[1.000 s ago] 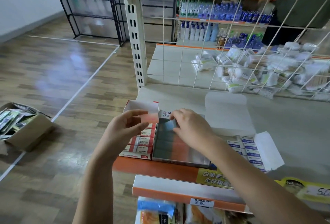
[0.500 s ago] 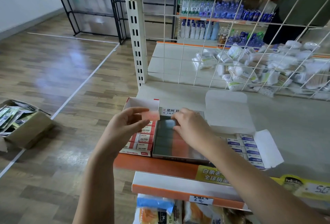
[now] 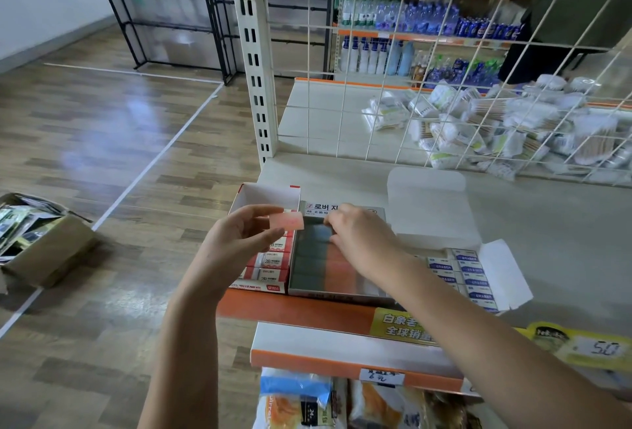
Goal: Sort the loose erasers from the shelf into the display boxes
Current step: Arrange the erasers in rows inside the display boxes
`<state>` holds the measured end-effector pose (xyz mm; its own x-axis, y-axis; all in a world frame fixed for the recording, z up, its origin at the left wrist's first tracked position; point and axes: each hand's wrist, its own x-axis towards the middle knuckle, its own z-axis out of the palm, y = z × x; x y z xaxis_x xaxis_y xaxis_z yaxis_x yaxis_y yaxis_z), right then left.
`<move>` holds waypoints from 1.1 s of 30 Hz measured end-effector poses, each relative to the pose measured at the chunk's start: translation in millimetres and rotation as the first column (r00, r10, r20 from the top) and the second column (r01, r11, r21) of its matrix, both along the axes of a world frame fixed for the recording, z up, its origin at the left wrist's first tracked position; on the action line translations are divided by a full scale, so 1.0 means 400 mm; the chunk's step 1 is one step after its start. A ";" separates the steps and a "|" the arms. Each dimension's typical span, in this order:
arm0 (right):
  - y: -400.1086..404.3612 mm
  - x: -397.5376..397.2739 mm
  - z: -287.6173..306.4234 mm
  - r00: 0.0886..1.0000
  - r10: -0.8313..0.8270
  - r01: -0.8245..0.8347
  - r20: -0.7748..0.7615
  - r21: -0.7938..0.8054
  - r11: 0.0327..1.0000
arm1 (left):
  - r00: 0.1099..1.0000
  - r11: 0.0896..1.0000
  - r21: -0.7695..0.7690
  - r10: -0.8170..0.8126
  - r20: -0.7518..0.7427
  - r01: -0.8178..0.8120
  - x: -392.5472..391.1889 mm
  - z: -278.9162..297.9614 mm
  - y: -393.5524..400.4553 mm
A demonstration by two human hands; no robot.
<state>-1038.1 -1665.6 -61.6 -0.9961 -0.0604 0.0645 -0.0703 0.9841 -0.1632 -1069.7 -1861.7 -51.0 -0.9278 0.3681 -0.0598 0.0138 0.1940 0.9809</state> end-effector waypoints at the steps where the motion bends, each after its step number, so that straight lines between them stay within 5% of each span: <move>1: 0.000 0.001 0.001 1.000 0.002 -0.002 0.002 0.011 1.000 | 1.000 1.000 -0.002 -0.001 -0.001 0.001 0.000 -0.001 0.000; 33: -0.023 -0.007 -0.011 1.000 -0.029 0.029 -0.001 -0.019 0.999 | 1.000 1.000 0.010 -0.009 0.000 0.009 0.006 0.001 -0.008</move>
<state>-1040.9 -1674.8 -65.9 -0.9973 -0.0303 0.0672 -0.0421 0.9824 -0.1822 -1067.5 -1864.8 -50.4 -0.9246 0.3767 -0.0564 0.0150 0.1841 0.9828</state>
